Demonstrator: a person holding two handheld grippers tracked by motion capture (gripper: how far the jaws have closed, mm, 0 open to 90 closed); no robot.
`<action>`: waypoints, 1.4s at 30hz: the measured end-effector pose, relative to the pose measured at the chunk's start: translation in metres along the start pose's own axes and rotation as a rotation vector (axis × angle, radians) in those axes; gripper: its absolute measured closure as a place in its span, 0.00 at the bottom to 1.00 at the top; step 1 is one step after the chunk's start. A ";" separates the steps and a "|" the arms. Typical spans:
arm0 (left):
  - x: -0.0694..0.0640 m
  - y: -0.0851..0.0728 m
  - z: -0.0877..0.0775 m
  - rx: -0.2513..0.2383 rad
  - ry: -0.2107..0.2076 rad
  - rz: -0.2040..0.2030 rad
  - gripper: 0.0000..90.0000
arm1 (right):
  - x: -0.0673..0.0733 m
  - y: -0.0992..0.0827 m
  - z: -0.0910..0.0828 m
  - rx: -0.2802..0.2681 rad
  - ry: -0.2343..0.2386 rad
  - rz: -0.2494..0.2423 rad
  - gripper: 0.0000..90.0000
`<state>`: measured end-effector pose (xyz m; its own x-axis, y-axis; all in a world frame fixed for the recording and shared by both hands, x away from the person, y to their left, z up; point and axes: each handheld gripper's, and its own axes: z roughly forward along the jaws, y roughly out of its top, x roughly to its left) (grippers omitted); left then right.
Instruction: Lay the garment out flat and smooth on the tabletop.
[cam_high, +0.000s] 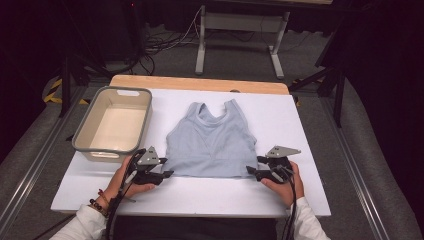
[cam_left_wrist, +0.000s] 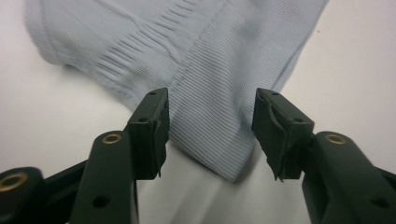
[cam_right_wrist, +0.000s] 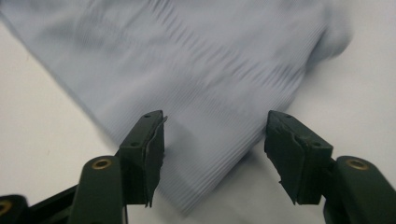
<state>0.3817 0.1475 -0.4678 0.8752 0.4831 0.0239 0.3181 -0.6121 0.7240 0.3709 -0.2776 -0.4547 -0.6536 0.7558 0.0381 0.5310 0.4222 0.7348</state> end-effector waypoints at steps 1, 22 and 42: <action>-0.001 0.000 0.001 -0.004 -0.001 -0.001 0.53 | 0.002 -0.002 0.001 0.020 -0.006 -0.005 0.43; -0.017 0.011 -0.012 -0.019 -0.023 0.096 0.93 | 0.016 -0.005 -0.035 -0.039 -0.005 -0.030 0.94; 0.005 0.040 0.000 -0.154 0.051 -0.036 0.45 | -0.007 0.004 -0.038 -0.154 -0.096 0.020 0.58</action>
<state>0.3992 0.1254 -0.4386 0.8433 0.5367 0.0279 0.2863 -0.4926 0.8218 0.3569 -0.3001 -0.4267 -0.5849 0.8111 -0.0056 0.4496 0.3300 0.8300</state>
